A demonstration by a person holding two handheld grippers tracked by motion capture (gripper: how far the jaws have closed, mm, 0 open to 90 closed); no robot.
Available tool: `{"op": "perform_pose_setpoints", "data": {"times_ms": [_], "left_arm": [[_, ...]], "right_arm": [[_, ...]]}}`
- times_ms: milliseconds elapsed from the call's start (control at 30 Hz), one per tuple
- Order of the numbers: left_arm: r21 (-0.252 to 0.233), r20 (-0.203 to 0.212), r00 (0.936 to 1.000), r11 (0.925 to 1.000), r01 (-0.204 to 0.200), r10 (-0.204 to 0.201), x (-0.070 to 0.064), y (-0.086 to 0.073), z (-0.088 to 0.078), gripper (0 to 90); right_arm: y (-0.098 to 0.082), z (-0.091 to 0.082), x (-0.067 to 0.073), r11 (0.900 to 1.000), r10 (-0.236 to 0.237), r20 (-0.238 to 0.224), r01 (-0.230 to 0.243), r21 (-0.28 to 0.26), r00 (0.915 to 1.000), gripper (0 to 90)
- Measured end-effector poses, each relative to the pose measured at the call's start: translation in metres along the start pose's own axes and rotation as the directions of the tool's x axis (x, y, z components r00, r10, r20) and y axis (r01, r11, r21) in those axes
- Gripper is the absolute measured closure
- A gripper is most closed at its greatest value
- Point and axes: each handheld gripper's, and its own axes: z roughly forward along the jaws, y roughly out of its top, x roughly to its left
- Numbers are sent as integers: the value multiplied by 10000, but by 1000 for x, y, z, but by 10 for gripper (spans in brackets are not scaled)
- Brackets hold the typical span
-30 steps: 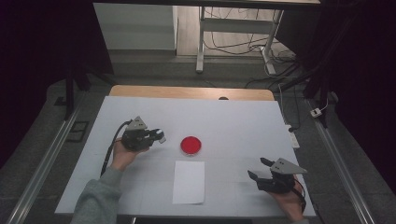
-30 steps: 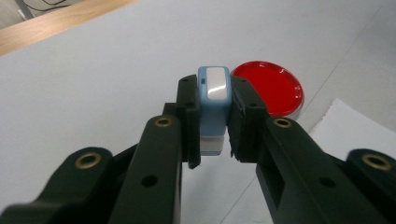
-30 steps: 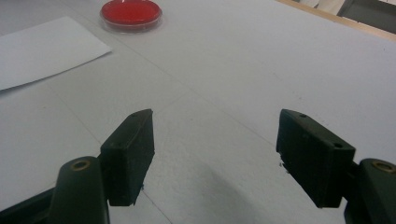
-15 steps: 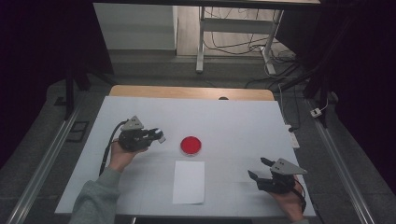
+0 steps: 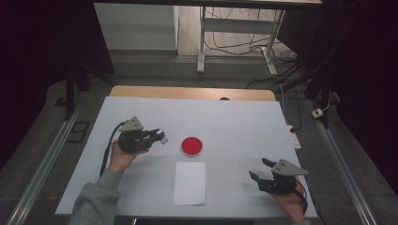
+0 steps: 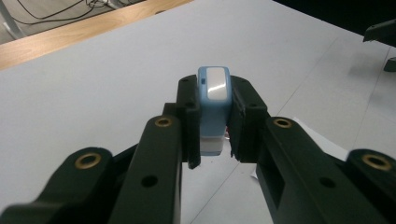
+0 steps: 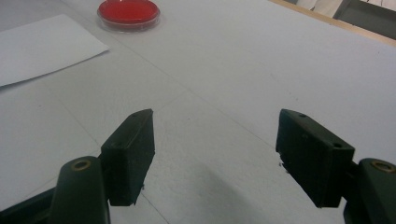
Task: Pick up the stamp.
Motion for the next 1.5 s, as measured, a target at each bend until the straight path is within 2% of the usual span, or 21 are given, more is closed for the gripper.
{"op": "perform_pose_setpoints", "data": {"times_ms": [367, 767, 1500], "left_arm": [[-117, 207, 9997, 9999, 90, -88, -4, 2, -2, 756], [-148, 287, 9996, 9999, -58, 62, -12, 6, -3, 756], [-132, 876, 9958, 9996, -254, 264, -32, 14, 2, 756]], "right_arm": [[0, 0, 0, 10000, -2, 66, 2, 35, 10000, 282], [-1, 0, 1, 10000, -2, 55, 3, -41, 10000, 283], [-1, 1, 1, 10000, -61, 74, 62, -46, 10000, 284]]}}
